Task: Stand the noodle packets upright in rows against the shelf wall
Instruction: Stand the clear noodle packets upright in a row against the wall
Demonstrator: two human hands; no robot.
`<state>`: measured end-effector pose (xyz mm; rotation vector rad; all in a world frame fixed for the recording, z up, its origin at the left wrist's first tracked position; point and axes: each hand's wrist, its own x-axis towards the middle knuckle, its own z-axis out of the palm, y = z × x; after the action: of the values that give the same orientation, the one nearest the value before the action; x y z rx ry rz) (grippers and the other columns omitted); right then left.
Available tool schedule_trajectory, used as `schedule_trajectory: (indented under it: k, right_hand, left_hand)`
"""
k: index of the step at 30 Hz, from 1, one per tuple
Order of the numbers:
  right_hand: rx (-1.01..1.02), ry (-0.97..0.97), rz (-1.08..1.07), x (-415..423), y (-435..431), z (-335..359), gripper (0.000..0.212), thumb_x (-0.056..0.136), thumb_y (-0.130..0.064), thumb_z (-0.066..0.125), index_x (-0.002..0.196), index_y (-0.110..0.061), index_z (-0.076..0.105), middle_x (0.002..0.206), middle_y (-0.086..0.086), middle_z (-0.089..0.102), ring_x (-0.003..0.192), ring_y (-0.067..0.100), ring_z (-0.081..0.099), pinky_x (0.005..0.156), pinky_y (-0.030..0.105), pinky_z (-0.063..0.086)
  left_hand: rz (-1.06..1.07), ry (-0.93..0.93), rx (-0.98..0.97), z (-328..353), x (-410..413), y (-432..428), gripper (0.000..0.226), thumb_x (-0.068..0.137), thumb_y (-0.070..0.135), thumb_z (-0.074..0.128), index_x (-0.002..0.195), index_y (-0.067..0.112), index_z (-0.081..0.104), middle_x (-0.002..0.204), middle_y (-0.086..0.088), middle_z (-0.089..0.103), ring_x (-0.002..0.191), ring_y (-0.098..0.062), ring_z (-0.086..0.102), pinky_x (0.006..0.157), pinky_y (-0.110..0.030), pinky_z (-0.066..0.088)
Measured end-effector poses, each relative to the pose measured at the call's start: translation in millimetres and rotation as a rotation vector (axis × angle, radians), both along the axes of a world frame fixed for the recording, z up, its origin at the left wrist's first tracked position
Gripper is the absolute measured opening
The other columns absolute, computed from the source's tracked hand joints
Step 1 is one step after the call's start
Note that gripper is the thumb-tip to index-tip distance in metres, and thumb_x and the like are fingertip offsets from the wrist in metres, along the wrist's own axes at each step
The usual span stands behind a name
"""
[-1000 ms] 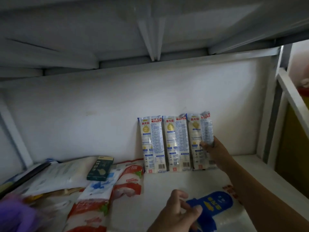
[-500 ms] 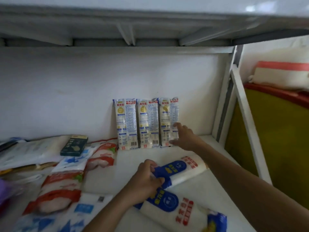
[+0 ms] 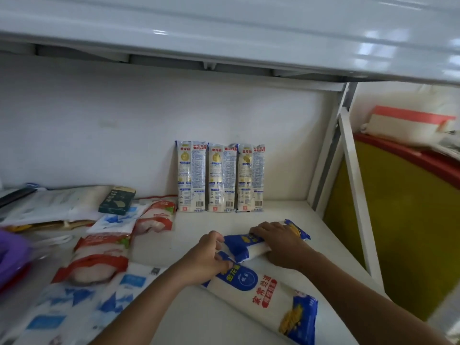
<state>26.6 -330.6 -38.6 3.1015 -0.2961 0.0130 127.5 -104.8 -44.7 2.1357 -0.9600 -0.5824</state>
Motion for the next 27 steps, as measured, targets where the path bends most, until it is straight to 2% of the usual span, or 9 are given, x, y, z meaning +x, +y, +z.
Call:
schedule_trajectory:
  k: [6,8,10,11,13,15,19,24,27]
  right_hand:
    - [0.158,-0.233,-0.006,-3.7,-7.1,14.1,0.043,0.096,-0.018,0.065,0.137,-0.030,0.060,0.130,-0.004,0.064,0.115,0.015,0.062,0.096,0.024,0.050]
    - [0.263,-0.347,-0.023,-4.1,-5.0,26.6,0.030,0.096,-0.018,0.068,0.125,-0.025,0.069,0.114,-0.004,0.064,0.100,0.014,0.065,0.077,0.010,0.047]
    - [0.443,-0.445,-0.102,-6.6,-1.6,44.4,0.020,0.096,-0.015,0.068,0.115,-0.020,0.074,0.101,-0.003,0.070,0.087,0.013,0.067,0.064,0.010,0.048]
    - [0.577,-0.480,-0.106,-8.7,-0.4,51.3,0.021,0.096,-0.013,0.069,0.116,-0.018,0.074,0.102,0.001,0.075,0.086,0.014,0.070,0.067,0.014,0.054]
    - [0.976,-0.484,-0.008,-16.3,3.6,60.3,0.027,0.098,-0.007,0.066,0.124,-0.010,0.071,0.115,0.009,0.077,0.101,0.020,0.075,0.088,0.028,0.061]
    - [1.225,-0.426,0.088,-21.6,7.1,59.8,0.034,0.100,-0.003,0.060,0.134,-0.002,0.062,0.128,0.016,0.072,0.117,0.031,0.070,0.099,0.045,0.058]
    - [1.287,-0.351,0.072,-21.1,7.8,58.4,0.039,0.100,-0.013,0.061,0.138,-0.007,0.056,0.131,0.011,0.071,0.121,0.031,0.068,0.106,0.054,0.052]
    - [1.357,-0.508,0.031,-17.6,11.1,71.2,0.049,0.093,-0.021,0.072,0.139,-0.019,0.055,0.130,0.005,0.071,0.117,0.025,0.071,0.102,0.048,0.056]
    - [1.276,-0.602,-0.018,-11.1,15.8,73.4,0.047,0.087,-0.031,0.080,0.129,-0.020,0.064,0.122,0.001,0.075,0.112,0.022,0.073,0.100,0.051,0.057]
  left_hand:
    - [-0.033,-0.109,0.098,4.6,5.0,-5.8,0.018,0.092,0.023,0.069,0.109,0.019,0.069,0.112,0.008,0.062,0.104,-0.007,0.062,0.091,-0.032,0.058]
    - [0.006,-0.111,0.071,2.2,5.9,-11.5,0.031,0.093,0.026,0.069,0.123,0.021,0.063,0.124,0.006,0.061,0.110,-0.009,0.060,0.094,-0.029,0.055]
    - [0.066,-0.022,-0.075,3.2,5.1,-17.7,0.054,0.091,0.035,0.073,0.138,0.024,0.050,0.135,0.008,0.056,0.121,-0.010,0.055,0.100,-0.028,0.048]
    - [0.088,0.064,-0.188,6.5,3.5,-20.3,0.064,0.088,0.039,0.076,0.143,0.026,0.046,0.137,0.010,0.055,0.124,-0.010,0.054,0.104,-0.031,0.047]
    - [0.098,0.210,-0.398,15.2,0.7,-25.8,0.075,0.081,0.045,0.080,0.146,0.033,0.045,0.137,0.014,0.059,0.126,-0.008,0.056,0.109,-0.040,0.046]
    - [0.083,0.218,-0.496,20.7,-0.5,-30.7,0.067,0.079,0.041,0.083,0.139,0.037,0.053,0.130,0.017,0.066,0.122,-0.004,0.060,0.109,-0.043,0.048]
    - [0.110,0.193,-0.564,22.6,-6.7,-36.8,0.039,0.085,0.026,0.081,0.120,0.034,0.066,0.115,0.016,0.075,0.107,-0.001,0.069,0.104,-0.043,0.053]
    - [0.098,0.228,-0.720,35.3,-8.6,-46.3,0.032,0.087,0.032,0.078,0.115,0.040,0.065,0.113,0.015,0.075,0.106,-0.002,0.071,0.095,-0.031,0.058]
    - [0.105,0.201,-0.864,59.7,-2.7,-53.8,0.036,0.088,0.024,0.077,0.122,0.032,0.066,0.117,0.007,0.075,0.108,-0.008,0.071,0.089,-0.028,0.060]
